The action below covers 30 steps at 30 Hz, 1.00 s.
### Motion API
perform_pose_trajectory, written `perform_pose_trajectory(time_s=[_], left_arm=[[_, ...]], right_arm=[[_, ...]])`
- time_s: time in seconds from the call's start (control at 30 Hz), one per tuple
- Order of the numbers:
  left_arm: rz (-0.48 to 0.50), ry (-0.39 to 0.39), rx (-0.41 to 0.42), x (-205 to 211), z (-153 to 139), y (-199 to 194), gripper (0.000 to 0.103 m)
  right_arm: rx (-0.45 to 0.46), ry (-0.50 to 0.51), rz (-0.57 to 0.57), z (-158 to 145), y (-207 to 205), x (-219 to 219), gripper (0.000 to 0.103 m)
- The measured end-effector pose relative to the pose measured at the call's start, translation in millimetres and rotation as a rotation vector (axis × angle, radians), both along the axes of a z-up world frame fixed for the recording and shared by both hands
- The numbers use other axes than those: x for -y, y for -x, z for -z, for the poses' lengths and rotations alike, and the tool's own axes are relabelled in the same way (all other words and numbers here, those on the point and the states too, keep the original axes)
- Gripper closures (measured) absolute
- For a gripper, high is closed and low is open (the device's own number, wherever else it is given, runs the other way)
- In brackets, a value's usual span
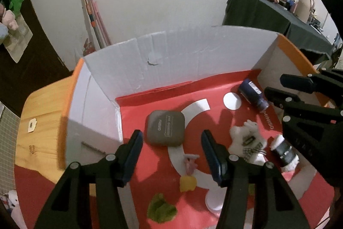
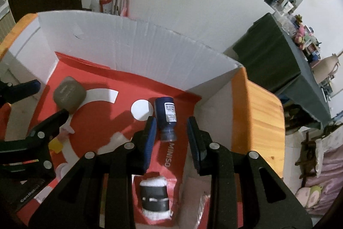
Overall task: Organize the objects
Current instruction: 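Open both tools, releasing the case and bottle, and lift them out of the box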
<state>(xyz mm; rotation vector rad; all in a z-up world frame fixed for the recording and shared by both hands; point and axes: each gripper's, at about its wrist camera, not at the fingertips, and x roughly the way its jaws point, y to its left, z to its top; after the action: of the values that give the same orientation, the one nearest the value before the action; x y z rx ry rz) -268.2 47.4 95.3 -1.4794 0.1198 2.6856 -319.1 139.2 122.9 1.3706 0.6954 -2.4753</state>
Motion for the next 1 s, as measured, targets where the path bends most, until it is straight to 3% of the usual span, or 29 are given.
perform_pose_trajectory(time_s=[0.07, 0.13, 0.17, 0.2, 0.53, 1.0], left_arm=[[0.002, 0.0, -0.017, -1.0, -7.7, -10.5, 0.044], [-0.002, -0.003, -0.04, -1.0, -15.6, -17.1, 0.043], [-0.003, -0.008, -0.049, -0.4, -18.4, -21.3, 0.041], [-0.001, -0.015, -0.057, 0.6, -21.3, -22.7, 0.037], [-0.013, -0.052, -0.164, 13.0, -53.4, -69.0, 0.028], [-0.035, -0.103, -0.369, 31.9, -83.1, -140.5, 0.008]], right_arm=[[-0.015, 0.002, -0.005, -7.0, -7.5, -1.1, 0.073], [-0.029, 0.01, -0.011, -14.8, -14.3, -1.4, 0.064], [-0.043, 0.015, -0.017, -18.9, -19.4, -1.4, 0.048], [-0.063, 0.017, -0.024, -23.6, -25.2, -1.0, 0.039], [-0.159, 0.063, -0.043, -63.4, -66.6, -9.8, 0.038], [-0.251, 0.253, -0.047, -89.9, -128.7, -43.7, 0.018]])
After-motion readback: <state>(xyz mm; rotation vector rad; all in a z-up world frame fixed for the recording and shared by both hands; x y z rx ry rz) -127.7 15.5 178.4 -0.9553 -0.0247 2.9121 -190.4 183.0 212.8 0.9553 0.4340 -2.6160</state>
